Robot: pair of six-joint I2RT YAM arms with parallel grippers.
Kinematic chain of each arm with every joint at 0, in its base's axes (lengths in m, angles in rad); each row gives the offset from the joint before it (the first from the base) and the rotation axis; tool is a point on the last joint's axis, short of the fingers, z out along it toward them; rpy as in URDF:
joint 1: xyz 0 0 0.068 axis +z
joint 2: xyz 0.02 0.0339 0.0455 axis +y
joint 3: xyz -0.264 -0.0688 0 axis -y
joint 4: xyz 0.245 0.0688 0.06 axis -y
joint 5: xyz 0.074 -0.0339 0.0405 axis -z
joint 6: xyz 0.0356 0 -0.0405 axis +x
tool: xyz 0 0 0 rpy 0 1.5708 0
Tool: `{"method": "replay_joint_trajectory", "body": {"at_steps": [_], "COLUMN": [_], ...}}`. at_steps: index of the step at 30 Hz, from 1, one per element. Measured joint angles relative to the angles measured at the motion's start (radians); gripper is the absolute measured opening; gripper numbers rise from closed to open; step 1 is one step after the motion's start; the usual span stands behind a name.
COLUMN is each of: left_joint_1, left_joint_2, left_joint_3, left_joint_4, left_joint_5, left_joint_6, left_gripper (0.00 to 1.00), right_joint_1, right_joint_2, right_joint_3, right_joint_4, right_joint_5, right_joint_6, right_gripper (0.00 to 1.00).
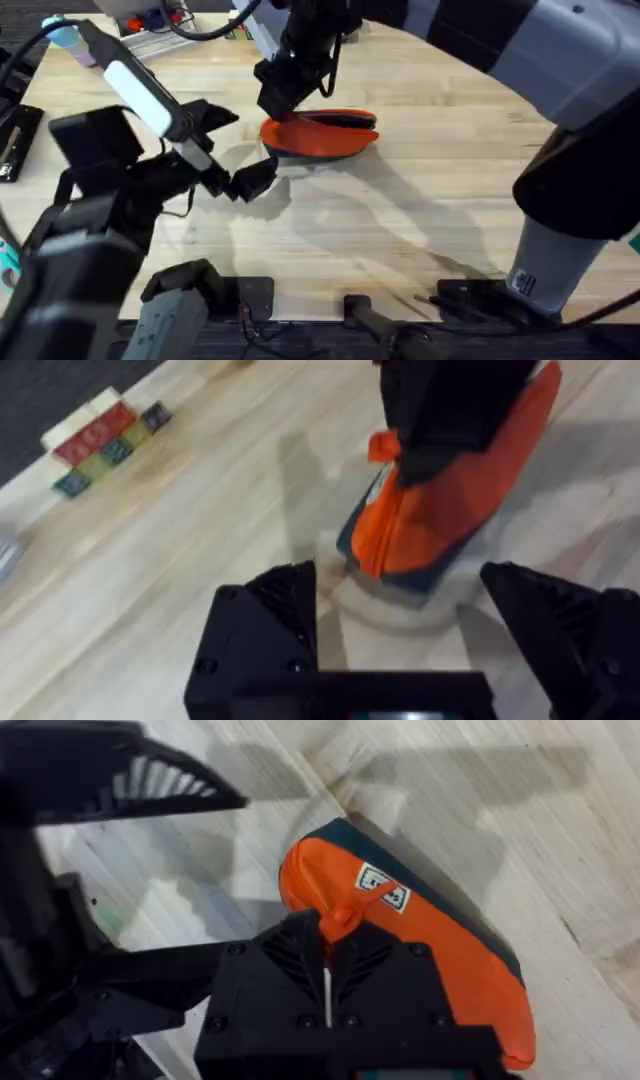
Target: Unzip the bag, pick up the pens from the table one at a time and place them inside, then zip the bag closed.
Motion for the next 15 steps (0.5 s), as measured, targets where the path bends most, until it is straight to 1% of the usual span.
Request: {"method": "replay_joint_trajectory", "body": {"at_steps": [4,9,12,15], "left_joint_1": [0.000,0.000,0.000,0.000], "left_joint_2": [0.172,0.347,0.412,0.439], "left_joint_3": [0.000,-0.001,-0.001,-0.001], "left_joint_4": [0.163,0.305,0.347,0.354], "left_joint_5": [0.112,0.230,0.274,0.296], "left_joint_6": [0.008,0.011,0.011,0.011], "left_gripper": [0.991,0.991,0.992,0.993], "right_joint_1": [0.000,0.000,0.000,0.000], "right_joint_2": [0.000,0.000,0.000,0.000], "right_joint_3": [0.000,0.000,0.000,0.000], "right_joint_4": [0.000,0.000,0.000,0.000], "right_joint_5": [0.000,0.000,0.000,0.000], "right_joint_6": [0.000,0.000,0.000,0.000], "right_gripper": [0.031,0.031,0.030,0.031]}}
